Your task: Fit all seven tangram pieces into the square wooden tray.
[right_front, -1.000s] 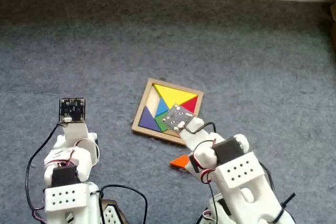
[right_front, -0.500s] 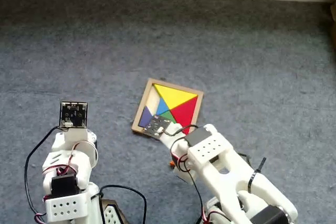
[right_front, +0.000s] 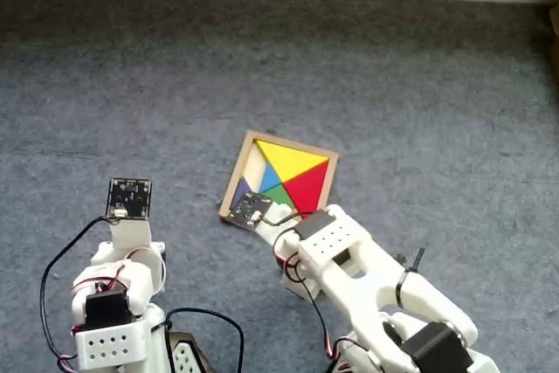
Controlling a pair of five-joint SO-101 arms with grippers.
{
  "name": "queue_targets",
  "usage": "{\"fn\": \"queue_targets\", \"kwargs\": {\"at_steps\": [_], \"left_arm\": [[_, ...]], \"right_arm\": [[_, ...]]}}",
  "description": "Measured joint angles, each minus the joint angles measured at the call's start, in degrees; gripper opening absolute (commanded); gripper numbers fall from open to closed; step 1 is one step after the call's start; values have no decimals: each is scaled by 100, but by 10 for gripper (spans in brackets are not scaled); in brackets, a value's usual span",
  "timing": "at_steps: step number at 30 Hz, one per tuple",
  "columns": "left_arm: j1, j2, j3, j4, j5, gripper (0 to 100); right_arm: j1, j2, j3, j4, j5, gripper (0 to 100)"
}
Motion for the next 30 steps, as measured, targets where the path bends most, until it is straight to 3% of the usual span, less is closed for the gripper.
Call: {"fn": "queue_targets", "kwargs": {"at_steps": [10,15,23,30], "left_arm": [[0,0,0,44,0,8],[0,0,0,44,0,8],[0,0,0,44,0,8],[0,0,0,44,0,8]], "right_arm": [[9,123,-88,-18,-9,9],[-18,211,-360,607,-18,8],[229,211,-1451,1301,-598,8],[422,273,-2602,1644,-1662,8]]}}
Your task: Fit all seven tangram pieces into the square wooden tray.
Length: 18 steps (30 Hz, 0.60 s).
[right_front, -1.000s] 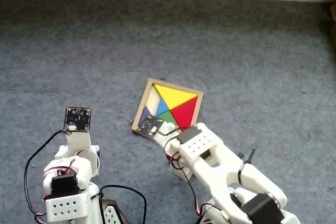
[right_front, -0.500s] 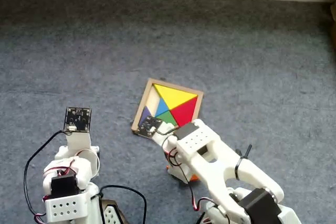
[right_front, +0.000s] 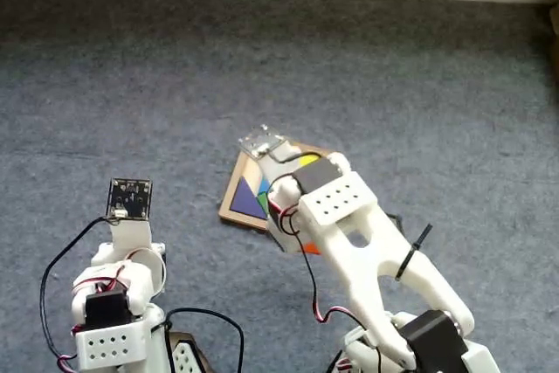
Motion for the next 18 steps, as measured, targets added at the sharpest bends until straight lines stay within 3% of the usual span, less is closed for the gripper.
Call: {"fn": "queue_targets", "kwargs": {"at_steps": [8,18], "left_arm": [[0,0,0,0,0,8],[0,0,0,0,0,8]], "right_arm": [[0,9,-800,-97,-1266,8],[0,79,-888,-1662,-3376,8]]}}
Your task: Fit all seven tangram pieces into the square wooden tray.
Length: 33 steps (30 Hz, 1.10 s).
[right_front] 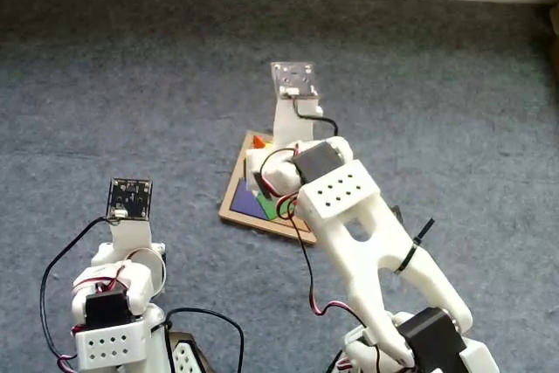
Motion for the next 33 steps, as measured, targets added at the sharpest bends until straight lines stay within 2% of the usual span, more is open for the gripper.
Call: {"fn": "queue_targets", "kwargs": {"at_steps": [6,8,15,24,30,33], "left_arm": [[0,0,0,0,0,8],[0,0,0,0,0,8],[0,0,0,0,0,8],[0,0,0,0,0,8],[0,0,0,0,0,8],[0,0,0,0,0,8]], "right_arm": [[0,378,0,-791,-1327,12],[0,791,-18,-914,-1530,12],[-44,2171,-721,-1037,-1635,13],[-44,3182,-1530,-1037,-1635,17],[62,3420,-1952,-615,-1635,154],[62,3604,-2207,-255,-1635,160]]}}
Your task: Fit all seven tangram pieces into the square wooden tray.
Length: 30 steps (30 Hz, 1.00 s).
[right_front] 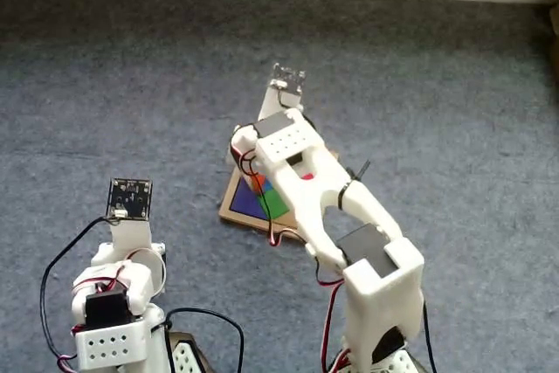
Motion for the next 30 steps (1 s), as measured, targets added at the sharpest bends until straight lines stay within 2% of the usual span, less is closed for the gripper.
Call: {"fn": "queue_targets", "kwargs": {"at_steps": [10,16,23,30], "left_arm": [[0,0,0,0,0,8],[0,0,0,0,0,8],[0,0,0,0,0,8],[0,0,0,0,0,8]], "right_arm": [[0,325,-484,281,0,160],[0,360,-1029,985,0,159],[18,360,-1433,1521,976,159],[457,360,-1451,1424,1099,159]]}}
